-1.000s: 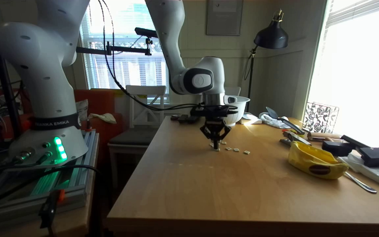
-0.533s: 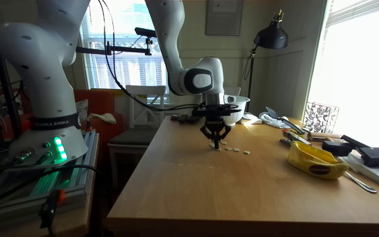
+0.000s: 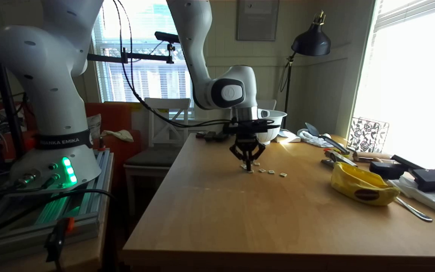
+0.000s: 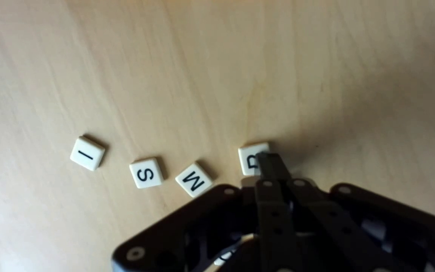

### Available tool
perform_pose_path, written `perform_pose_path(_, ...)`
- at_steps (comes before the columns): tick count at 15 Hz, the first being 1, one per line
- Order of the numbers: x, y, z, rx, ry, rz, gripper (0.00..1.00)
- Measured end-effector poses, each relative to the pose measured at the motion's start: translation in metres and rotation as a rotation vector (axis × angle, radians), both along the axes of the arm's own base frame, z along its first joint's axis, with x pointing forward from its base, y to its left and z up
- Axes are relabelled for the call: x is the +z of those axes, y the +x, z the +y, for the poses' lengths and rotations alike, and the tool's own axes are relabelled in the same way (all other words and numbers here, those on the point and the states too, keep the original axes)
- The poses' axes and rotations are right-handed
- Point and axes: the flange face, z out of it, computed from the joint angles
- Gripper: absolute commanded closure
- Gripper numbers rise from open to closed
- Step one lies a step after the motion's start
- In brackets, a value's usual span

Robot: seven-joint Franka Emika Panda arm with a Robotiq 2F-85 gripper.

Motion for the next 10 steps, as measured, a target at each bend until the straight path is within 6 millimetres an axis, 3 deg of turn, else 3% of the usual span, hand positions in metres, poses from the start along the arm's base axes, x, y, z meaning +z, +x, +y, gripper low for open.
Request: perform_pose_path(10,0.0,-0.0004,0.0005,0.076,-0.007,0.012,1.0)
